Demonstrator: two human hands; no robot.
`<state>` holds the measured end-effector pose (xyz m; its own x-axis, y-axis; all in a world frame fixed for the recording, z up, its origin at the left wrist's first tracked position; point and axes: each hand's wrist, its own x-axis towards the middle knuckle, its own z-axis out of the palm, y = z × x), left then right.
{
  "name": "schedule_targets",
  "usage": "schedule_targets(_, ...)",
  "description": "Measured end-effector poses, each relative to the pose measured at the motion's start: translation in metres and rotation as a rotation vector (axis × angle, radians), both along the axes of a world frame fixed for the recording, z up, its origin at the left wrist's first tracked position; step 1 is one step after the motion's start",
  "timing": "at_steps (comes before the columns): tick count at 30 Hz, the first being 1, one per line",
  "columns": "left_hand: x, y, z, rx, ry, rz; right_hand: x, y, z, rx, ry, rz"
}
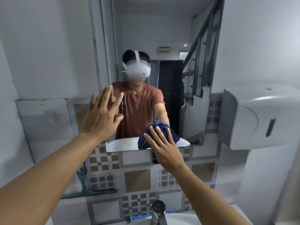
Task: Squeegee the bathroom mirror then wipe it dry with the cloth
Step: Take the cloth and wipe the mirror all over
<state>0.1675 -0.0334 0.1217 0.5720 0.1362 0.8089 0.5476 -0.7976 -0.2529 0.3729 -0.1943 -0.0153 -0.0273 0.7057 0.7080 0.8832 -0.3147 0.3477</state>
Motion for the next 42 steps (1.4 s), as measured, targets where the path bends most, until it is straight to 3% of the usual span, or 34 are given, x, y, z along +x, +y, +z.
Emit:
schedule_targets(4,0.001,0.0,0.0,-0.017,-0.008,0.001,0.025,-0.024,-0.007,0.196,0.272,-0.089)
schedule_targets(11,-0.002,0.0,0.008,-0.003,-0.029,-0.012,0.041,-0.04,-0.018,0.518,0.808,-0.035)
schedule_targets(20,-0.004,0.002,0.022,0.012,-0.051,-0.009,0.018,-0.026,-0.022,0.751,1.139,-0.068)
schedule_targets(23,-0.005,0.002,0.023,0.006,-0.043,-0.011,0.007,-0.019,-0.036,0.658,1.037,-0.078)
schedule_targets(30,-0.005,0.003,0.022,0.006,-0.04,-0.01,-0.023,0.002,-0.063,0.281,0.466,-0.075)
schedule_targets(34,-0.006,0.007,0.022,-0.001,-0.031,-0.005,-0.037,0.024,-0.042,0.068,0.142,0.055)
schedule_targets(39,-0.007,0.01,0.022,0.024,-0.008,0.004,-0.063,0.059,-0.01,0.058,0.041,0.132)
schedule_targets(42,-0.004,0.005,0.022,0.016,-0.005,-0.008,-0.073,0.071,-0.013,-0.06,-0.082,0.227)
